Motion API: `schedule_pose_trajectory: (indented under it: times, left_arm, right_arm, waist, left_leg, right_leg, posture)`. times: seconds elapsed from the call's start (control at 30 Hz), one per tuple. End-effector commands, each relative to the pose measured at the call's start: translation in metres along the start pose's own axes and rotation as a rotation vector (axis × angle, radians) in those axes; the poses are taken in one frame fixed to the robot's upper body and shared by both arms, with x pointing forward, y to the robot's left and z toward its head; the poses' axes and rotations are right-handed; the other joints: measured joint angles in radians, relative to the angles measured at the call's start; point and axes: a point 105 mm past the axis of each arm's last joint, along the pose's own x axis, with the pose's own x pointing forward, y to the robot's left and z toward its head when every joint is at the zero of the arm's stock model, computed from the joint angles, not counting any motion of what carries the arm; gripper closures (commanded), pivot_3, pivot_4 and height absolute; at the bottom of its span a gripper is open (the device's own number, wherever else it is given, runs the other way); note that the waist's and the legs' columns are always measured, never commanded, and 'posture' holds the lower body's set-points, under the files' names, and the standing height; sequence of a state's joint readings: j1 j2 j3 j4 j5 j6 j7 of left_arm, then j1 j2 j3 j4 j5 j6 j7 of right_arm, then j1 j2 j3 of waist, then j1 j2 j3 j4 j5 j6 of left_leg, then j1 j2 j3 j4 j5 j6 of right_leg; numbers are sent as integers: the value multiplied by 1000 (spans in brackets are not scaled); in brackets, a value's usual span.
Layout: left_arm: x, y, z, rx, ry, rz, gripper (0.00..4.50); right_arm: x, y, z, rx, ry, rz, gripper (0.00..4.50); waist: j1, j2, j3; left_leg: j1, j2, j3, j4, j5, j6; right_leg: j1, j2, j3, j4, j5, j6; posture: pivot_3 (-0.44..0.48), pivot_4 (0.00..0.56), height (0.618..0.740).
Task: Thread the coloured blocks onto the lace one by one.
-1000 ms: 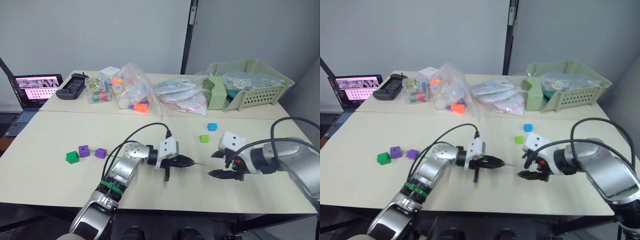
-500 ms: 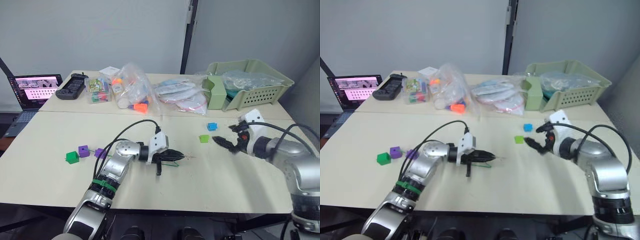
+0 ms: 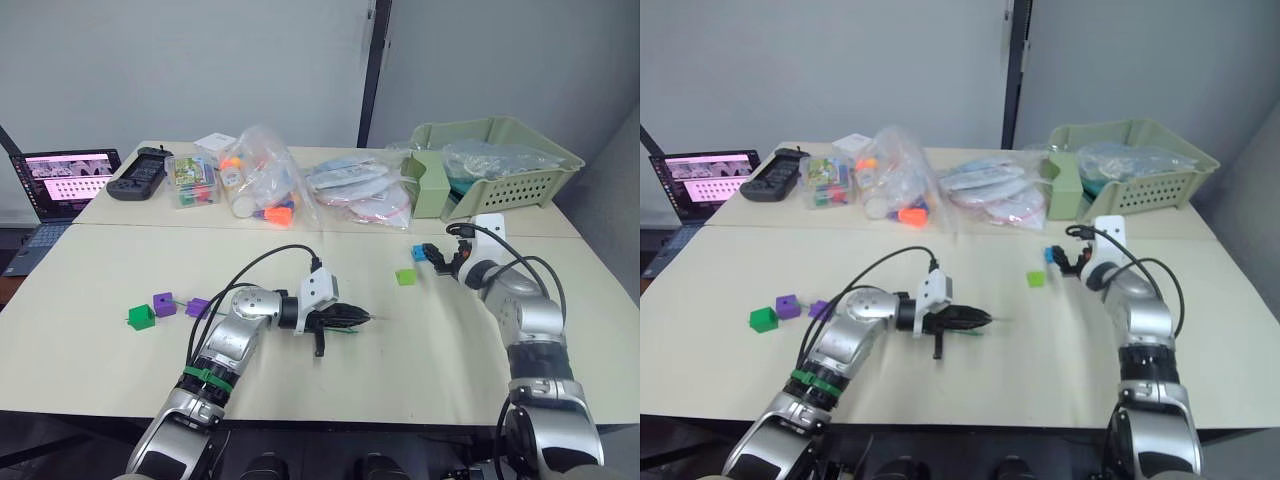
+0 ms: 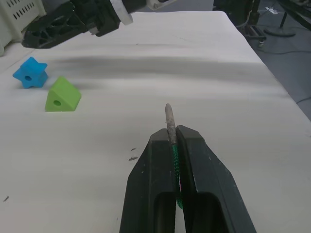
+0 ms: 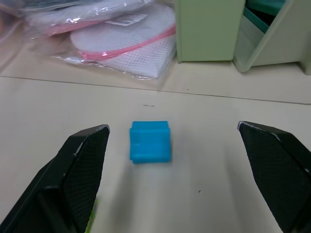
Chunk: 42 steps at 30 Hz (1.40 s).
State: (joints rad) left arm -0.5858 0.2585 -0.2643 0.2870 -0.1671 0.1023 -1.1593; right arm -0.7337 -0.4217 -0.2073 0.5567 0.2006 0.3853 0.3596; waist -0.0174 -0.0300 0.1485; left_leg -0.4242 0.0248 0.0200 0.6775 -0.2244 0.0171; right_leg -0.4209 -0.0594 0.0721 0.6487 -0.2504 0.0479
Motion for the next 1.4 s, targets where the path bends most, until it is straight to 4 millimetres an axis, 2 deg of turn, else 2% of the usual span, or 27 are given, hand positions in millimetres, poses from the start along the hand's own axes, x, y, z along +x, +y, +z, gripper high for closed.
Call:
schedule_pose_trajectory:
  times: [0.03,0.23,0.5,0.6,0.83,0.87,1.0,1.13,1.2,1.3,1.4]
  left_arm:
    - [3,-1,12,35,-33,-4,4500]
    - [0,0,9,29,-17,10,4500]
    - [-2,1,8,31,-10,21,4500]
    - [-2,1,7,31,-8,22,4500]
    - [0,1,7,34,-7,24,4500]
    - [0,1,7,34,-8,24,4500]
    - [2,-1,6,31,-12,13,4500]
    - [6,-4,7,19,-30,-3,4500]
    - [9,-5,6,17,-31,-19,4500]
    - [13,-9,4,9,-34,-47,4500]
    - [17,-10,3,2,-38,-69,4500]
  right_arm:
    - [10,1,11,-51,-33,11,27]
    - [24,9,2,-83,4,48,27]
    - [32,16,-8,-80,40,66,27]
    - [34,19,-12,-75,50,71,776]
    - [35,19,-3,-78,22,83,3217]
    - [34,18,-1,-80,14,82,3331]
    - [29,8,10,-81,-34,80,3331]
    - [10,0,24,-88,-99,91,3331]
    - [-12,1,31,-92,-129,96,3331]
    - [-54,14,35,-99,-149,100,3331]
    - [-93,30,28,-79,-138,90,3331]
  waist:
    - [-2,0,0]
    - [-4,0,0]
    - [-7,0,0]
    - [-8,0,0]
    - [-11,0,0]
    - [-12,0,0]
    - [-12,1,0]
    - [-8,1,0]
    - [0,1,0]
    - [5,2,0]
    - [7,3,-1]
  left_leg:
    - [0,0,0,0,0,0]
    - [0,0,0,-1,0,0]
    - [0,0,-1,-1,0,0]
    - [0,0,-1,-1,0,0]
    - [0,0,-1,-1,0,0]
    - [0,0,-1,-1,0,0]
    - [0,-1,-2,-2,0,0]
    - [0,-2,-3,-2,0,0]
    - [-1,-2,-5,-2,0,0]
    - [-2,-2,-9,-2,0,0]
    - [-2,-3,-13,-2,0,0]
  right_leg:
    - [0,0,0,0,0,0]
    - [0,0,0,0,0,0]
    - [0,0,0,1,0,0]
    - [0,0,0,1,0,-1]
    - [0,-1,0,1,1,-1]
    - [0,-1,0,1,1,-1]
    - [0,-1,0,1,1,-1]
    - [0,-2,0,1,1,0]
    - [0,-2,-1,2,2,0]
    - [-1,-2,-1,2,1,0]
    - [-1,-2,-1,1,1,0]
  posture:
    - [0,150,734]
    - [0,150,734]
    - [0,150,734]
    - [0,150,734]
    - [0,150,734]
    - [0,150,734]
    - [0,150,734]
    - [0,150,734]
    - [0,150,734]
    - [0,150,734]
    - [0,150,734]
